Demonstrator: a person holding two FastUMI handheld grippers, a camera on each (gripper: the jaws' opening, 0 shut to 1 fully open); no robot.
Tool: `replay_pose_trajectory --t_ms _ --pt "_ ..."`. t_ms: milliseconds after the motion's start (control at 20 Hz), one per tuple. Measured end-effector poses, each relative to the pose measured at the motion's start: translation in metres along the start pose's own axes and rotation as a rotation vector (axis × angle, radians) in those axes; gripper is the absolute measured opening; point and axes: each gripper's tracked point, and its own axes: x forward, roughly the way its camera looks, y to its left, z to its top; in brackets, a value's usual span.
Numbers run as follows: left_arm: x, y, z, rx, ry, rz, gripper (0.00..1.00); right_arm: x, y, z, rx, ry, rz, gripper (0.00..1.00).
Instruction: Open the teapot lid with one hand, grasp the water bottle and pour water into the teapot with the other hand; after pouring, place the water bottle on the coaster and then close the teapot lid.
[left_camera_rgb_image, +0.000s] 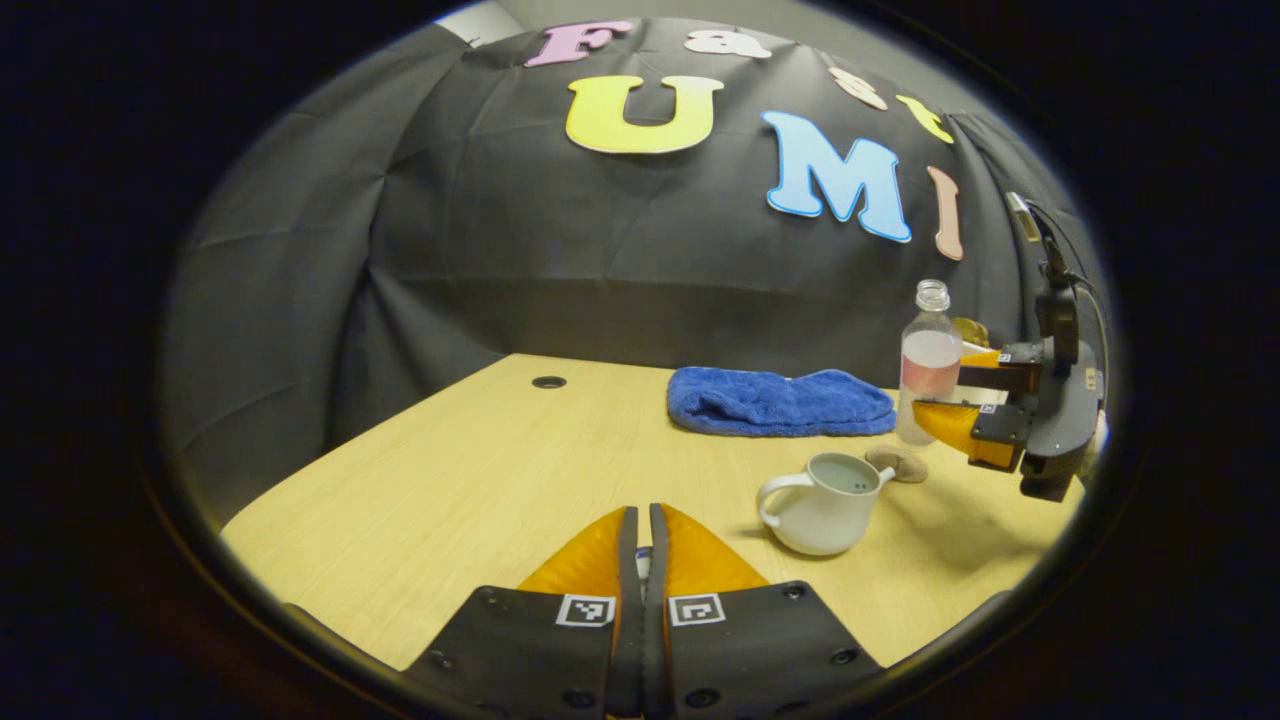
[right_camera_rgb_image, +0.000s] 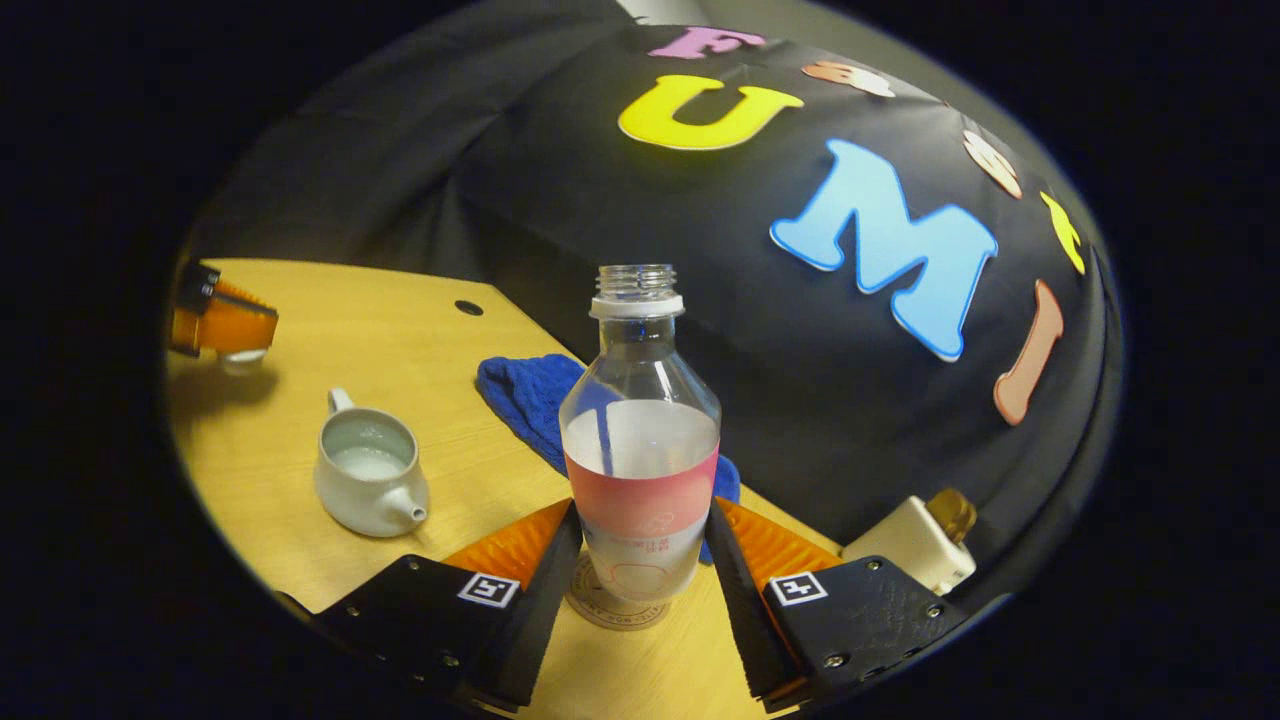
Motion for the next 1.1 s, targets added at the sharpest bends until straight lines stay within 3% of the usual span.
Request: replay_pose_trajectory --t_ms 250,400,700,1100 --pt "0.000 0.000 0.000 -0.002 -0.002 0.001 0.05 0.013 -0.009 -0.018 0.259 0.031 0.034 0.76" --pt "0.000 0.000 0.000 -0.001 -0.001 0.001 0.05 0.020 -0.014 -0.029 0.340 0.060 0.038 0.76" --pt "0.000 0.000 0.000 -0.001 0.000 0.004 0.06 0.026 -0.021 -0.034 0.467 0.073 0.057 0.76" --pt "0.004 -0.006 0.003 -0.015 -0.003 -0.010 0.07 0.020 -0.022 -0.034 0.504 0.066 0.082 0.78"
